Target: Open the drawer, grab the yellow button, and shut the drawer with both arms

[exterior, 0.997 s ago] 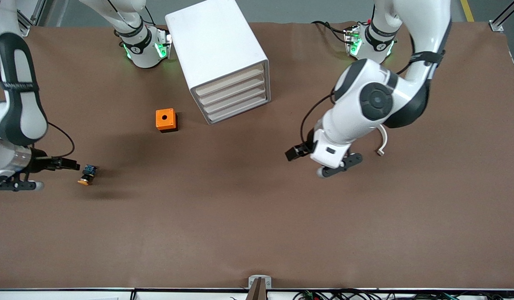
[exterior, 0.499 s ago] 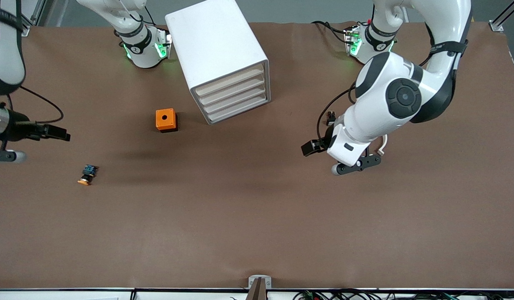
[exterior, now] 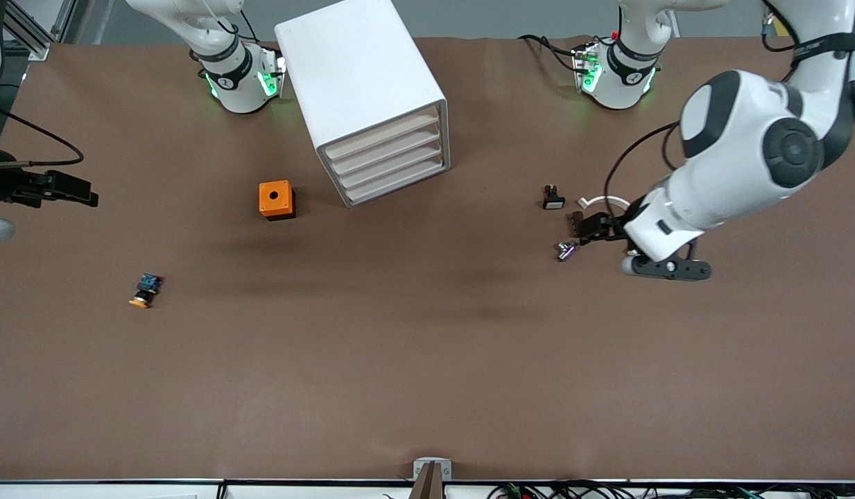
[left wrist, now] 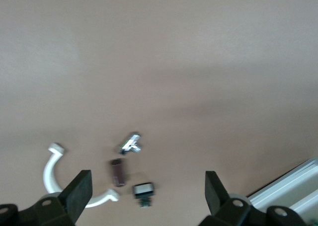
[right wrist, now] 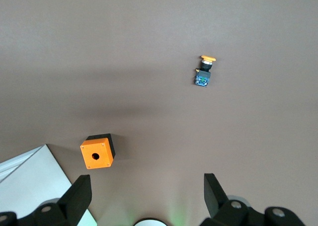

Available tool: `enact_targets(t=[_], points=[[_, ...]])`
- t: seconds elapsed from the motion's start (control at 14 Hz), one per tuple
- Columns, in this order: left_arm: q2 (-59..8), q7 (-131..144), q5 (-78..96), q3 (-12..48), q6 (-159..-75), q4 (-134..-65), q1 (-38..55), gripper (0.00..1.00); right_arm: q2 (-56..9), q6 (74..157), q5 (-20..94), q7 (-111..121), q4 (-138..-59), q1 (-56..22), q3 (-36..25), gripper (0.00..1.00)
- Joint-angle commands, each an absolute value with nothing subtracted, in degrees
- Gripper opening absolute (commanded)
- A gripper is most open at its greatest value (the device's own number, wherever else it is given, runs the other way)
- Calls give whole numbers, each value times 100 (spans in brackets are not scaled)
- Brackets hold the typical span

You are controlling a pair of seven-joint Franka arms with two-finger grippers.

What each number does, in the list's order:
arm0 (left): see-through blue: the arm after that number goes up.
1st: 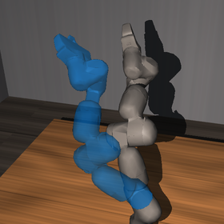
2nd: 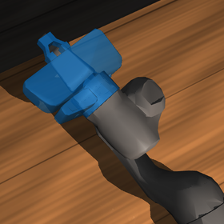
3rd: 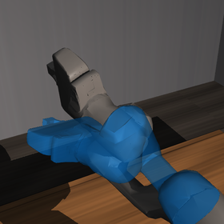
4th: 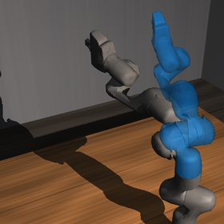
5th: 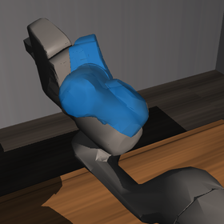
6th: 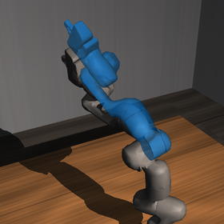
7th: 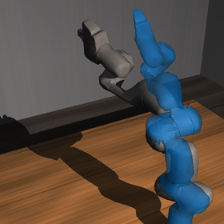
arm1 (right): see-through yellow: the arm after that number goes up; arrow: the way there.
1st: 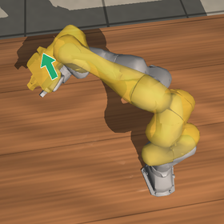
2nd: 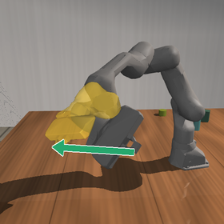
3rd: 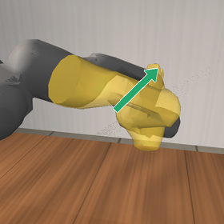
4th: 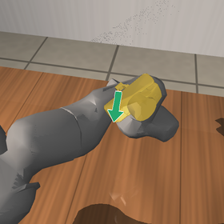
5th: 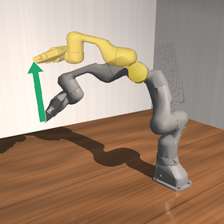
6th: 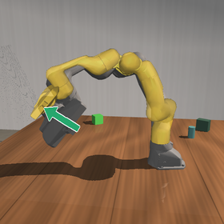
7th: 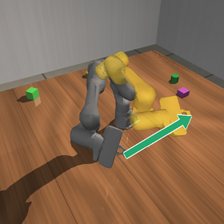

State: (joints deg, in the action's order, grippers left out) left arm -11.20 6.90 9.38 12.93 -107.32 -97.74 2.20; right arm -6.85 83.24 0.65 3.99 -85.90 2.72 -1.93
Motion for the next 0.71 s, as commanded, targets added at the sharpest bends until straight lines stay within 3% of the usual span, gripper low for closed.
enact_targets(t=[0.0,0.28,0.64], points=[[-782,334,695,1336,-10732,-10099,-183,100,-774,8165,17,281,-8367,272,-246,100],[-449,325,694,1318,-10644,-10072,-710,100,-756,7604,35,211,-8104,255,-229,100],[-36,272,686,1292,-10635,-10063,-1158,100,-756,7629,308,-132,-8060,246,-211,100]])
